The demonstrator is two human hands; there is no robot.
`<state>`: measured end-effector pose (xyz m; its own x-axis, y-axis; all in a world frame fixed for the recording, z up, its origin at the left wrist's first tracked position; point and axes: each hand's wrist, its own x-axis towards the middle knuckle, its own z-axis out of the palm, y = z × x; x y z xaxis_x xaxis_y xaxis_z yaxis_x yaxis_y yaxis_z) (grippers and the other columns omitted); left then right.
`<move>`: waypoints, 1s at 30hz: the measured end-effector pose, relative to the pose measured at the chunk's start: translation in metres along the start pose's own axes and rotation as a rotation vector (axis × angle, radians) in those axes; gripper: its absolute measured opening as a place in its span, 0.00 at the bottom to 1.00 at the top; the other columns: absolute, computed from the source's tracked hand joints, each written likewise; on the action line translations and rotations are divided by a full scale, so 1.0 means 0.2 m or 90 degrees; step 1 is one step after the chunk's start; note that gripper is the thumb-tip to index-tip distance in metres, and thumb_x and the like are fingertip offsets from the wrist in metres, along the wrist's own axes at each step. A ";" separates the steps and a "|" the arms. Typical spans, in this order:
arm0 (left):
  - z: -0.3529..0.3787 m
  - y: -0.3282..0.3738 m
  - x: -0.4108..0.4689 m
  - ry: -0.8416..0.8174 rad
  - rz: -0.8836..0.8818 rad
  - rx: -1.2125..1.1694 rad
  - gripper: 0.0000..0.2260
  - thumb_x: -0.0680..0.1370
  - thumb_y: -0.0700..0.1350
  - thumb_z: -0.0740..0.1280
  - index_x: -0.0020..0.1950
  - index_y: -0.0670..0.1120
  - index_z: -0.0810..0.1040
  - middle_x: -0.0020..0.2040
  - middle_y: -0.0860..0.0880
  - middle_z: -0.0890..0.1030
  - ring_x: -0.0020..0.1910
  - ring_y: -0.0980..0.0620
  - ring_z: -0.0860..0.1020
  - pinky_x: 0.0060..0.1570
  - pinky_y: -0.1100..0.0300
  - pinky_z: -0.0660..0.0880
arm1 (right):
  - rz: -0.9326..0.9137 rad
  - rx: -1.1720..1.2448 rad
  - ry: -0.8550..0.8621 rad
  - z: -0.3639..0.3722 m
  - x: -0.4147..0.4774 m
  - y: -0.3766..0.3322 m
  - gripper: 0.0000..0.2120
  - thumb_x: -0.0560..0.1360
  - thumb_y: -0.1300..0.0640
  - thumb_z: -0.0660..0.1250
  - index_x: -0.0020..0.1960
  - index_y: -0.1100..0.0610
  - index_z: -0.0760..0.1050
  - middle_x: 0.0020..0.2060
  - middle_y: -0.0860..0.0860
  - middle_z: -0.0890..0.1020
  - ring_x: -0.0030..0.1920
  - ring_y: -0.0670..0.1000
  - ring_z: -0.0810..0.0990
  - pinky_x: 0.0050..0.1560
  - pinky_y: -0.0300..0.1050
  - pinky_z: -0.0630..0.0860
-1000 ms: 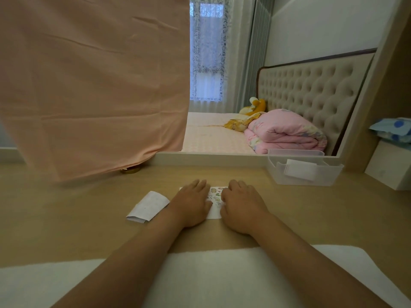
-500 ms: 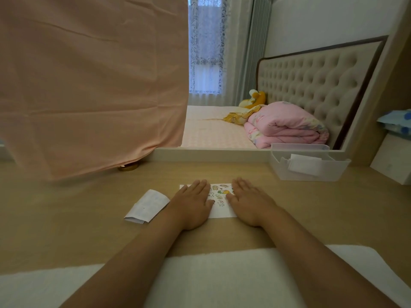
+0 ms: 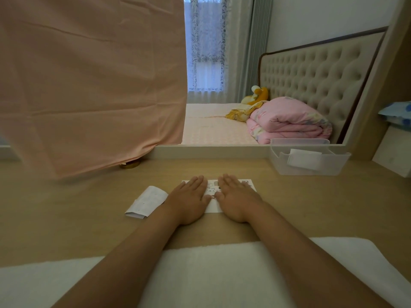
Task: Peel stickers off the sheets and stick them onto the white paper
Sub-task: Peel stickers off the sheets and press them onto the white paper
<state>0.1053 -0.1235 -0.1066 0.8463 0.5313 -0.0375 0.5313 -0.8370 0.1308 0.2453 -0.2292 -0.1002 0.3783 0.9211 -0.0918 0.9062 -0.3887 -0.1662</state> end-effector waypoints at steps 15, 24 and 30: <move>-0.10 -0.01 -0.11 0.146 -0.069 -0.199 0.22 0.84 0.58 0.56 0.73 0.47 0.70 0.71 0.48 0.72 0.72 0.47 0.68 0.68 0.54 0.64 | 0.090 -0.031 0.099 -0.06 -0.05 0.00 0.34 0.82 0.34 0.45 0.82 0.51 0.51 0.82 0.54 0.47 0.81 0.55 0.43 0.78 0.63 0.43; -0.31 -0.37 -0.43 0.299 -0.086 -0.215 0.12 0.80 0.45 0.66 0.63 0.54 0.77 0.64 0.55 0.77 0.63 0.55 0.74 0.59 0.62 0.68 | -0.145 0.205 0.095 -0.11 -0.06 -0.39 0.23 0.81 0.50 0.63 0.76 0.49 0.67 0.75 0.48 0.69 0.74 0.52 0.67 0.73 0.49 0.65; -0.28 -0.55 -0.61 0.084 -0.166 -0.104 0.36 0.71 0.61 0.73 0.76 0.55 0.65 0.73 0.54 0.68 0.71 0.50 0.68 0.68 0.53 0.68 | -0.207 0.201 0.059 -0.08 0.01 -0.62 0.28 0.79 0.56 0.63 0.78 0.46 0.64 0.76 0.49 0.68 0.75 0.52 0.66 0.74 0.49 0.64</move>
<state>-0.0577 -0.0896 -0.0610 0.6646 0.7464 0.0357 0.7074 -0.6439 0.2915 0.1363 -0.1791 -0.0633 0.1118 0.9887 0.1003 0.8844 -0.0530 -0.4636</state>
